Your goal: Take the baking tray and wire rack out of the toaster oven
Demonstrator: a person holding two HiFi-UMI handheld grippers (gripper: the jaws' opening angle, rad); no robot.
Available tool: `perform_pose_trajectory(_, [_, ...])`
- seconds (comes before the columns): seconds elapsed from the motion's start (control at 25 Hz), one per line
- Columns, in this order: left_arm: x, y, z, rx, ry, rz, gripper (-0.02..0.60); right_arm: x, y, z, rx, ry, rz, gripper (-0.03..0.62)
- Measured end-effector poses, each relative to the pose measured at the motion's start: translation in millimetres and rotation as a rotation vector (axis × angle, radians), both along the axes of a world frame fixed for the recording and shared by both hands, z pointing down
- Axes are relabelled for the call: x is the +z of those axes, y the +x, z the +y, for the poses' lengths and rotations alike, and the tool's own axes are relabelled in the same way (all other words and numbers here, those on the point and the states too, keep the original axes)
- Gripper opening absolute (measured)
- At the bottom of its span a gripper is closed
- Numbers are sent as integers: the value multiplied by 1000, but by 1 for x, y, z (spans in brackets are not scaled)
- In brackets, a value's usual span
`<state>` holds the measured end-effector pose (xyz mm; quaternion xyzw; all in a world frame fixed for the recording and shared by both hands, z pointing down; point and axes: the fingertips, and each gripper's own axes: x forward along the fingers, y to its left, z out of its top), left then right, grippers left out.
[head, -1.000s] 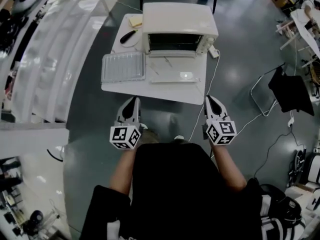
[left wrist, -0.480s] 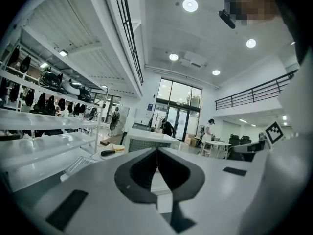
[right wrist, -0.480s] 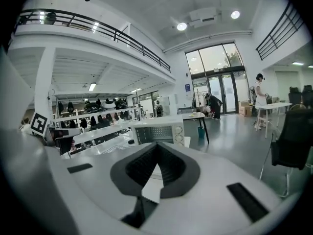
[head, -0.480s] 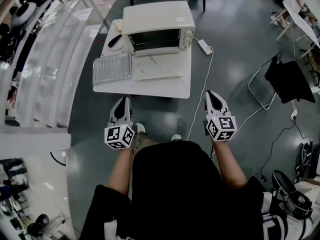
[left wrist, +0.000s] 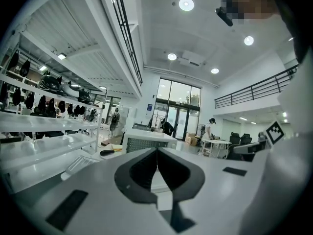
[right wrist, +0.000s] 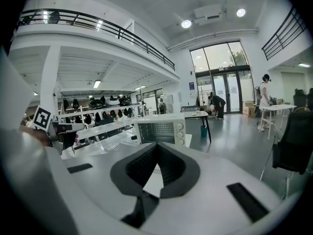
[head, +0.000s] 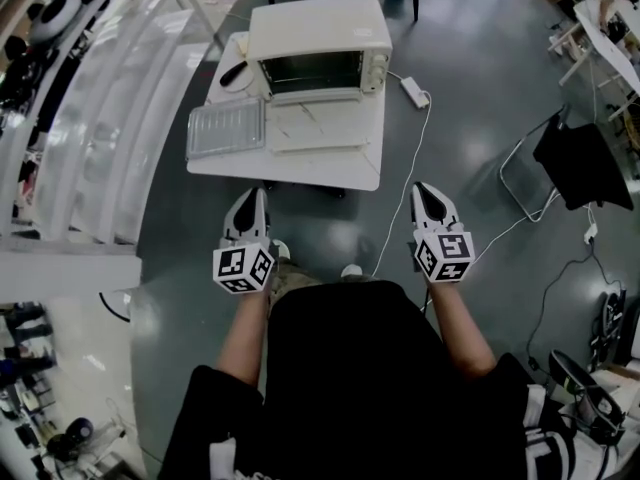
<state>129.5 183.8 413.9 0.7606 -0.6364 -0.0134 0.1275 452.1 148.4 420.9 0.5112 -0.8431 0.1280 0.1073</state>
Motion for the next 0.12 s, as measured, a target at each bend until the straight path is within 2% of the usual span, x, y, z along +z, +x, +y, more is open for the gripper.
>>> perform_pose_trajectory(0.12, [2, -1, 2, -7, -4, 7, 21, 0, -2, 1, -10, 3, -6, 23])
